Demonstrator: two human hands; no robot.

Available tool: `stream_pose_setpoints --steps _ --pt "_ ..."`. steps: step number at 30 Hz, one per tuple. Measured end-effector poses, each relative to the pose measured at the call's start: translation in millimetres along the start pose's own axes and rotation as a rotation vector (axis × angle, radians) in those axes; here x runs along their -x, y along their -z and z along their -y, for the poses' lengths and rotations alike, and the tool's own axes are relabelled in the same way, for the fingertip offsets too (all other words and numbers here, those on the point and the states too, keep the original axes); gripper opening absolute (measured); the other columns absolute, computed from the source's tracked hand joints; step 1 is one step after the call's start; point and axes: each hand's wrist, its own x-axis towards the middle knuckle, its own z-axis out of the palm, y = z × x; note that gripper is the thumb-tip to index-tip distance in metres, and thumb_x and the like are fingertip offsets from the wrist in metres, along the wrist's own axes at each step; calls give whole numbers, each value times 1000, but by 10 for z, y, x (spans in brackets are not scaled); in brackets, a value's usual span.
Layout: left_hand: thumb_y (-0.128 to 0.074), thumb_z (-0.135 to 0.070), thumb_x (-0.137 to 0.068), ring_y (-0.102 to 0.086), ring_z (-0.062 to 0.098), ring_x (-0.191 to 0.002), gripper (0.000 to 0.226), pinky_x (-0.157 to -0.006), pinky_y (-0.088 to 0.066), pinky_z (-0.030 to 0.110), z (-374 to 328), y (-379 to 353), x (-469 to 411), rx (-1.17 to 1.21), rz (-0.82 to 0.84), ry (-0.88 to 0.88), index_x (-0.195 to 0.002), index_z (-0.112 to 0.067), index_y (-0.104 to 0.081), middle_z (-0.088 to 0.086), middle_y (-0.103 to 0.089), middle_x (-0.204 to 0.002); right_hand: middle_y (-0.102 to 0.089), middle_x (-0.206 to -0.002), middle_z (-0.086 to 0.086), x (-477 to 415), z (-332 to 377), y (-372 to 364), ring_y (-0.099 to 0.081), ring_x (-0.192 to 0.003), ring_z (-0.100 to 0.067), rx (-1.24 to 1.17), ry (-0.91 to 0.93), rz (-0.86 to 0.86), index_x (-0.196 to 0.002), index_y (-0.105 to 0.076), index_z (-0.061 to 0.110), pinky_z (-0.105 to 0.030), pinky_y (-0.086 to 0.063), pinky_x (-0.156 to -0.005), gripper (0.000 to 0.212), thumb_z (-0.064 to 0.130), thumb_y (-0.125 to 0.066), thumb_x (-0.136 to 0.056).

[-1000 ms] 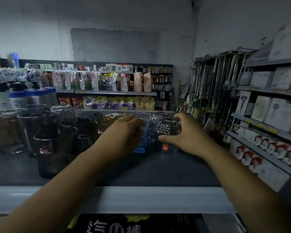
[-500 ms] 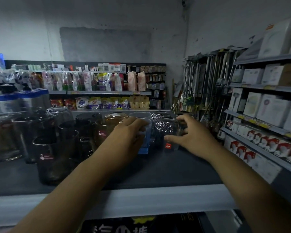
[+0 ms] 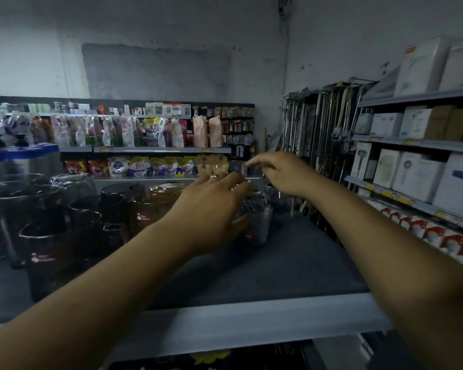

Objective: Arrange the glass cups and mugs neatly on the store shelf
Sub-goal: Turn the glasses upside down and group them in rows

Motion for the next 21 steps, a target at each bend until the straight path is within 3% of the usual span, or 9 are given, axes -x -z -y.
stream_pose_setpoints --steps 2,4,7,12,14,16,19,21 --pt "-47 -56 -98 -54 21 -127 61 -106 -43 40 -11 -47 -79 -10 83 0 -152 -31 -35 -4 -41 -156 -48 -154 -1 -198 -10 -24 -64 -93 -13 75 17 148 -130 -66 34 -27 -58 -69 59 -8 -41 -98" --pt "-49 -54 -98 -57 21 -122 63 -101 -46 38 -10 -84 -82 16 119 26 -155 -35 -30 -7 -37 -158 -43 -158 -2 -321 -56 -70 -60 -112 -18 146 17 256 -129 -67 38 -37 -59 -81 70 -14 -41 -91" --pt "-46 -56 -96 -59 22 -114 63 -95 -49 37 17 -150 -47 27 84 34 -154 -38 -32 -8 -41 -154 -42 -158 -1 -350 -132 -68 -52 -92 -2 161 44 291 -130 -67 36 -13 -41 -54 70 -15 -39 -91" --pt "-41 -63 -91 -60 23 -113 64 -91 -55 43 85 -252 -42 77 96 61 -150 -39 -36 -9 -45 -149 -52 -150 -4 -297 -217 31 -39 -62 10 111 89 301 -132 -67 29 1 -32 -44 67 -15 -36 -93" --pt "-44 -62 -92 -60 22 -113 63 -91 -55 44 96 -268 -47 85 90 56 -150 -39 -37 -9 -47 -147 -66 -117 7 -271 -228 48 -43 -51 17 121 105 294 -134 -66 26 1 -32 -45 62 -12 -37 -95" --pt "-43 -64 -92 -60 21 -113 62 -91 -55 43 88 -246 -40 97 92 56 -149 -39 -39 -10 -48 -146 -49 -85 21 -251 -257 44 -40 -45 25 111 111 278 -135 -66 24 0 -33 -46 54 -7 -39 -99" --pt "-32 -67 -95 -63 18 -108 58 -90 -55 40 61 -169 -46 103 85 61 -143 -38 -47 -10 -53 -140 -56 -105 12 -235 -395 21 -45 -50 25 33 122 197 -132 -67 23 -1 -33 -47 42 2 -44 -103" --pt "-29 -58 -98 -63 17 -104 52 -88 -56 41 99 -116 -132 151 72 101 -135 -31 -53 -6 -57 -132 -64 -115 8 -203 -531 33 -52 -64 19 -47 83 100 -132 -66 21 -3 -33 -54 34 10 -50 -104"
